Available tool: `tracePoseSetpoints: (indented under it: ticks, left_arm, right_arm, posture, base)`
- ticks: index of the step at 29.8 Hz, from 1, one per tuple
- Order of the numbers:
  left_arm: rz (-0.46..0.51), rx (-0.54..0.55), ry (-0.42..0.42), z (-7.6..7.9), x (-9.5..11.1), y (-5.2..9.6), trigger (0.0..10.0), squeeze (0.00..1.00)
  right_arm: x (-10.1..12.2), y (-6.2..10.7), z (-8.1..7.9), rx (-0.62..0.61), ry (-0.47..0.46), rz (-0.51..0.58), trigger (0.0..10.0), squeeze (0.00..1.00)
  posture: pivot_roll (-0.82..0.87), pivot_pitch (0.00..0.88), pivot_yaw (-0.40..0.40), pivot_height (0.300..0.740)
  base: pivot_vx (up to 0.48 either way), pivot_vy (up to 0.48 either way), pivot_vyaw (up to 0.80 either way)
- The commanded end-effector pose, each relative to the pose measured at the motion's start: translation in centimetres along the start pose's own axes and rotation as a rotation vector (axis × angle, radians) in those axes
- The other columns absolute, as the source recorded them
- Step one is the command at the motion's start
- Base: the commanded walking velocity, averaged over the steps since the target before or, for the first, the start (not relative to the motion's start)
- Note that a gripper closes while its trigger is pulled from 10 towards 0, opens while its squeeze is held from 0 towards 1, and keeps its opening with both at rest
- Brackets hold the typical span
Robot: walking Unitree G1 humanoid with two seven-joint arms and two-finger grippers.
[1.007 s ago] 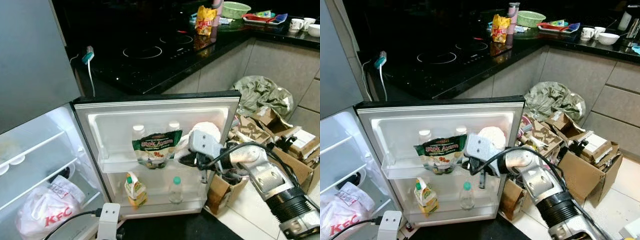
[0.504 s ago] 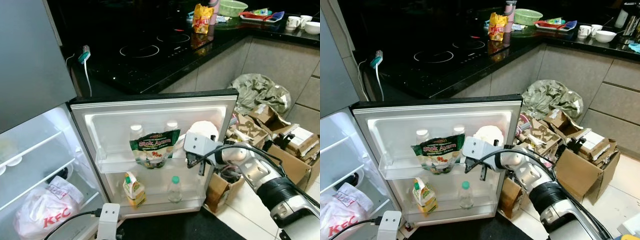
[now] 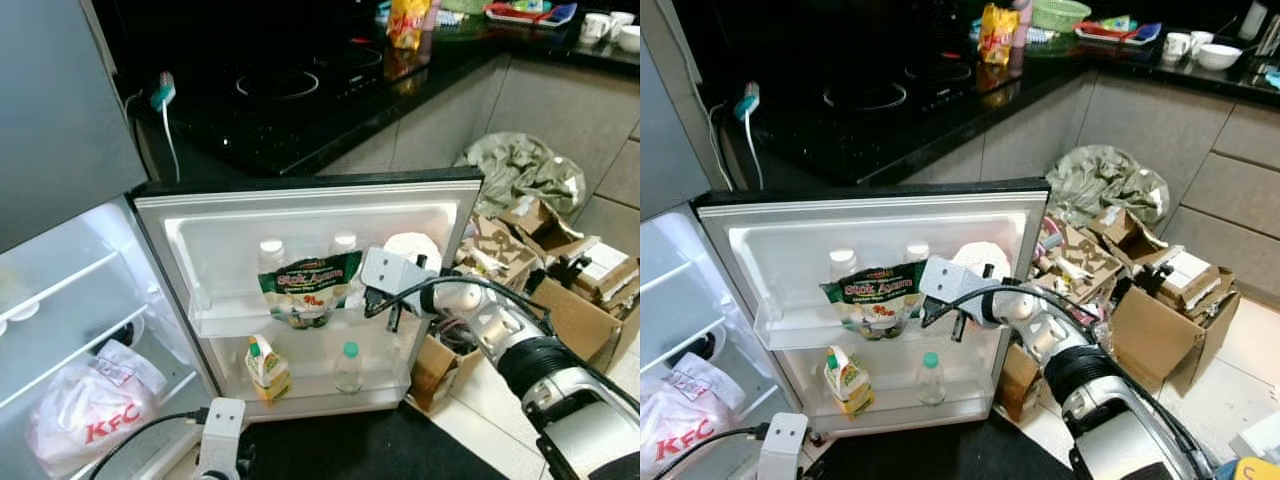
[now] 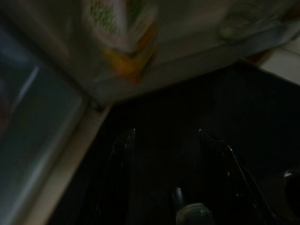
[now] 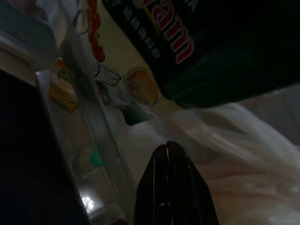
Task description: Restocking fridge
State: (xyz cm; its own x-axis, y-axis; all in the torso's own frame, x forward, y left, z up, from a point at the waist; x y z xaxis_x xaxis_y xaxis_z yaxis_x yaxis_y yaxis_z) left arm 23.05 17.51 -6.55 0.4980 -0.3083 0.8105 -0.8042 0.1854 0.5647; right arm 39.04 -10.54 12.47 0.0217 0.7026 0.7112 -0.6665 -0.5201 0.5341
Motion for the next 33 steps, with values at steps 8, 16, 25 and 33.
tracePoseSetpoints:
  ticks: [8,16,25,33]
  left_arm:
    - [0.303,-0.169,-0.211,-1.6,3.0,1.8,10.0,0.0]
    - [0.542,-0.239,-0.334,-1.8,7.7,2.8,10.0,0.0]
    - [0.73,-0.279,-0.377,0.8,12.3,5.3,10.0,0.0]
    - [0.735,-0.296,-0.376,1.3,13.2,6.2,10.0,0.0]
  right_arm:
    - [-0.7,-0.7,-0.3,-0.009,0.028,-0.061,0.0,0.0]
    - [-1.2,-0.5,-0.9,0.088,0.064,-0.089,0.0,0.0]
    - [-2.0,0.2,-2.6,0.327,0.133,-0.121,0.0,0.0]
    - [-2.2,0.4,-2.6,0.355,0.177,-0.128,0.0,0.0]
  posture:
    - [-0.04,0.152,-0.025,0.74]
    - [-0.03,0.15,-0.026,0.74]
    - [-0.04,0.12,-0.014,0.74]
    - [-0.04,0.118,-0.014,0.74]
  base:
    - [0.0,0.0,0.0]
    - [0.0,0.0,0.0]
    - [0.0,0.0,0.0]
    - [0.0,0.0,0.0]
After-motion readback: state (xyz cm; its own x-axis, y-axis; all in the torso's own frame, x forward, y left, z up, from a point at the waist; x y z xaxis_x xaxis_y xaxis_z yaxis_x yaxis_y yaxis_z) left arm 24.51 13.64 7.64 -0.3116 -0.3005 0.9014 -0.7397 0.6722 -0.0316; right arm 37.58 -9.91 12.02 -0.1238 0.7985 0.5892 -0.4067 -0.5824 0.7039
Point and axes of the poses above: a point about 5 cm out from each wrist's last joint towards the gripper, its own y axis pointing back from the gripper into the wrist, its own x axis along the axis of the wrist's last joint, z = x × y, the point moved 2 cm from there along -y, pointing out of the wrist towards the gripper, and after that the axes turned 8 degrees about -y, right-handed, at the moved point
